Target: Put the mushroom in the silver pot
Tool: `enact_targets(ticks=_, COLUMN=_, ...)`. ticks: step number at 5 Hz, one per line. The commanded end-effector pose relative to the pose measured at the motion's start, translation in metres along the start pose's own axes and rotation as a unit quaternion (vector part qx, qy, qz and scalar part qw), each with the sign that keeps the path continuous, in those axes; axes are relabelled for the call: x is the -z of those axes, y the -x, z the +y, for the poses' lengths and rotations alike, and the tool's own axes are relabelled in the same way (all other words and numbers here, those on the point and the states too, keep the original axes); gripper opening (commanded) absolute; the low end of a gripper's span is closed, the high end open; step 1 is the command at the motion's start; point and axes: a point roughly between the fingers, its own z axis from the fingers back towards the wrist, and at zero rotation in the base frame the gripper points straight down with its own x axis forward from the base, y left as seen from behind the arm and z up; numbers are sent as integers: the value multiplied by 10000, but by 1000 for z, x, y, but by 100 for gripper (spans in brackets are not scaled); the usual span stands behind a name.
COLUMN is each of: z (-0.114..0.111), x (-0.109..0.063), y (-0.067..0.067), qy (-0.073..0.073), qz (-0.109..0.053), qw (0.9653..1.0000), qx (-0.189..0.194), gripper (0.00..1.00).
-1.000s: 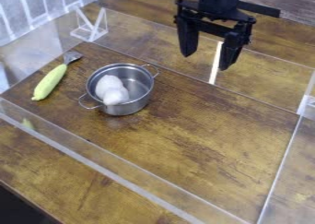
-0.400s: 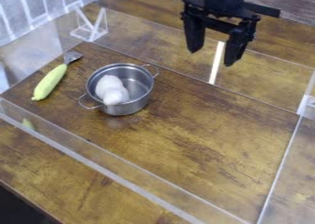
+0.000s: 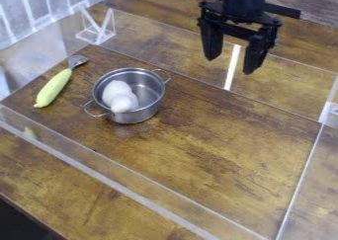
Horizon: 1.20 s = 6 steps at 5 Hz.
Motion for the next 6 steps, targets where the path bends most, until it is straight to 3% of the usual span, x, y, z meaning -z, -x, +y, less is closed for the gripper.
enact_targets(ticks=1, z=14, x=-23, y=-7, qy=1, qz=-301, qw=9994, qx=-192, gripper=100)
enact_targets(ticks=3, z=15, x=-21, y=-11, qy=-5, qz=-263, qw=9996, qx=-141, gripper=100)
enact_targets(ticks=6, z=7, x=-31, y=-10, qy=9, qz=-302, qw=9995, qx=65, gripper=100)
